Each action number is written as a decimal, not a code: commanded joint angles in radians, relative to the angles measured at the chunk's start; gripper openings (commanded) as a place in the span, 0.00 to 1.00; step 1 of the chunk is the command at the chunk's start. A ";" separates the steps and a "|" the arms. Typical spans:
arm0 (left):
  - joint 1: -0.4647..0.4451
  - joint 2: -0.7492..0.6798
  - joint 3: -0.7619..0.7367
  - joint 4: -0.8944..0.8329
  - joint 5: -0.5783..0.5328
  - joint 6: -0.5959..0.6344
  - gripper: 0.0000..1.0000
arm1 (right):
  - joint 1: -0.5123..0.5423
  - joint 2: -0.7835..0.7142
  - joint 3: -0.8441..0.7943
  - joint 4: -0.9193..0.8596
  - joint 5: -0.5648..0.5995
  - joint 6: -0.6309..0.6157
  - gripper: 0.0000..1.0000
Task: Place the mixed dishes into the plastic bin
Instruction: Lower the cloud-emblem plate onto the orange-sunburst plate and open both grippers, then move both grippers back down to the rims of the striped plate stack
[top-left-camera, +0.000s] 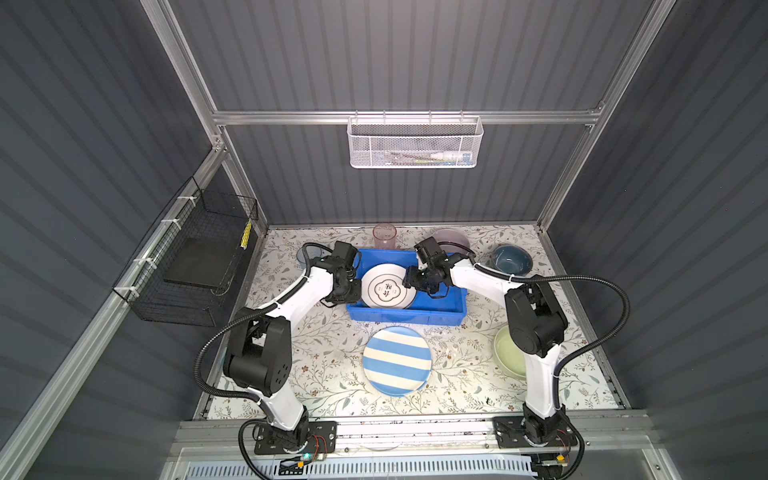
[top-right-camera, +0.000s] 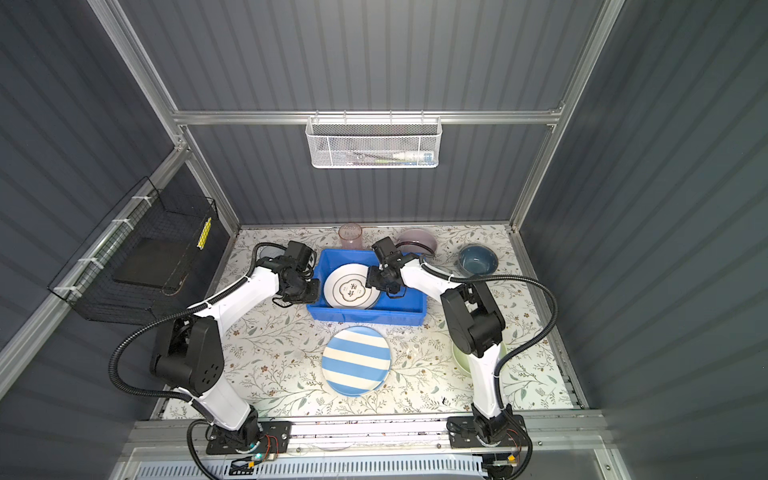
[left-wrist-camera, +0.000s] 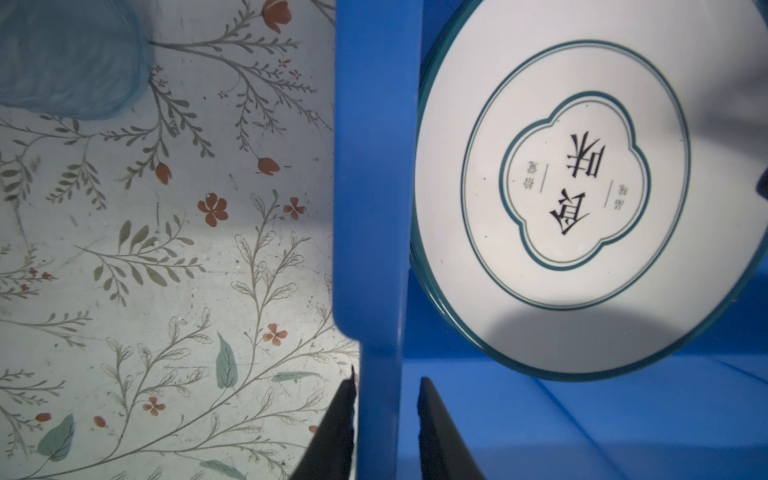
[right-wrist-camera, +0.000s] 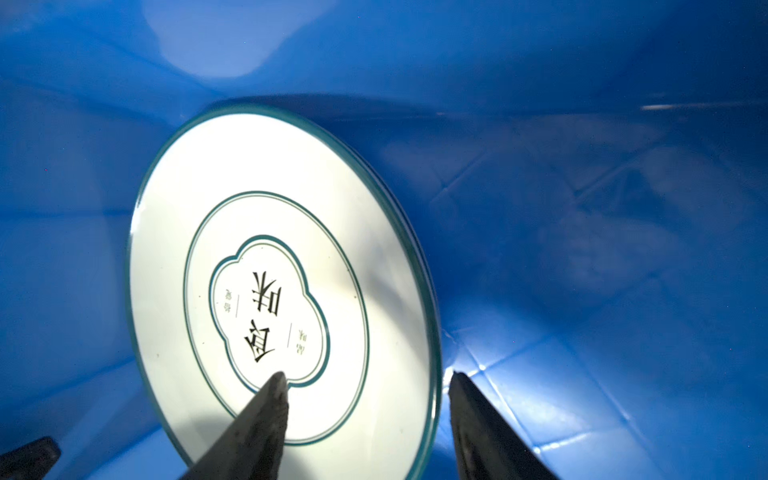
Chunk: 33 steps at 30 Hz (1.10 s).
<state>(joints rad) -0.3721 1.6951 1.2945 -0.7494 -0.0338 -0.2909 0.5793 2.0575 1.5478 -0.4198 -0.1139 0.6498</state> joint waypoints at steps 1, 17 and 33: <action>-0.001 -0.011 0.049 -0.062 -0.011 -0.005 0.35 | 0.004 -0.043 0.024 -0.069 0.076 -0.050 0.66; 0.004 -0.234 -0.016 -0.179 0.238 0.041 0.52 | 0.005 -0.395 -0.198 -0.085 0.003 -0.146 0.70; -0.075 -0.470 -0.393 -0.122 0.269 -0.129 0.50 | 0.199 -0.827 -0.617 -0.093 0.151 -0.003 0.62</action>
<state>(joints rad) -0.4122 1.2392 0.9497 -0.9119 0.2253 -0.3519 0.7555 1.2736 0.9936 -0.5110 -0.0128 0.5919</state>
